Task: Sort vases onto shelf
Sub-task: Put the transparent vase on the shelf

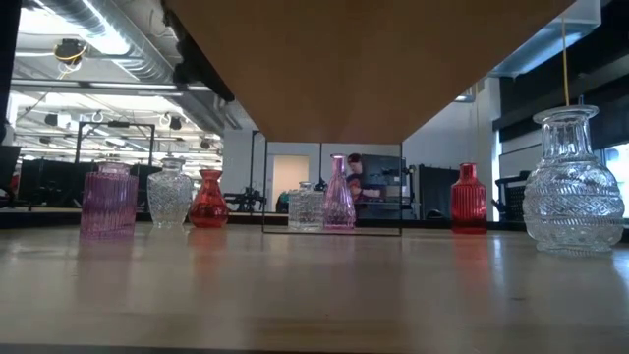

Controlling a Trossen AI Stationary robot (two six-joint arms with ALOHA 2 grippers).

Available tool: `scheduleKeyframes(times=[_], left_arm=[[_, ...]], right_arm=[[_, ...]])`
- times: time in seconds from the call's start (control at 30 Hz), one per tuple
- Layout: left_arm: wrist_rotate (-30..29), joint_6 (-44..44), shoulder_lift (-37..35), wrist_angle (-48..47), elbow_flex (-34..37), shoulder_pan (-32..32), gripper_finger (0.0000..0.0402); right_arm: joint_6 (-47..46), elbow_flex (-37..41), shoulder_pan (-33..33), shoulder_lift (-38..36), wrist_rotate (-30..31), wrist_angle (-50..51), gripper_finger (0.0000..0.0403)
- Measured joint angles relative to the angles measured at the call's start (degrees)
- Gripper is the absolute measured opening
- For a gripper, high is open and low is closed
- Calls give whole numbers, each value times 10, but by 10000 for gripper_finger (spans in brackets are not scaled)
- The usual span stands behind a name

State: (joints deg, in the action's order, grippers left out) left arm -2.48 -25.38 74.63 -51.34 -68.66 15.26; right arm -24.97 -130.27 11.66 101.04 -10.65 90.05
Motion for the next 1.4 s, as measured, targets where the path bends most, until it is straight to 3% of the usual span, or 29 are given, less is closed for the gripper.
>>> scheduleKeyframes(times=[0.07, 0.17, 0.3, 0.57, 0.73, 0.87, 1.03, 1.2, 1.4], left_arm=[[-2, -10, -17, -2, 0, 5, 0], [-5, -16, -38, -8, 0, 11, 0], [-9, -27, -56, -23, 0, 11, 0], [-14, -27, -64, -40, 0, 7, 0], [-11, -21, -64, -27, 0, 7, 0], [57, 31, -64, 51, 0, 7, 0], [171, 123, -60, 238, 0, -11, 0], [175, 199, -44, 360, 0, -28, 14], [137, 238, -14, 420, 0, -27, 105]], right_arm=[[17, -48, 1, 36, 0, -5, 0], [32, -33, 10, 47, -28, -4, 0], [43, -28, 12, 59, -17, -7, 0], [36, -36, 16, 25, 5, 0, 0], [14, -1, 16, -10, 20, -2, 0], [2, 52, 15, -29, 20, 0, 0], [-3, 86, 16, -47, 10, 2, 0], [-7, 82, 16, -49, 5, 0, 0], [-19, 79, 20, -52, 5, -1, 0]])
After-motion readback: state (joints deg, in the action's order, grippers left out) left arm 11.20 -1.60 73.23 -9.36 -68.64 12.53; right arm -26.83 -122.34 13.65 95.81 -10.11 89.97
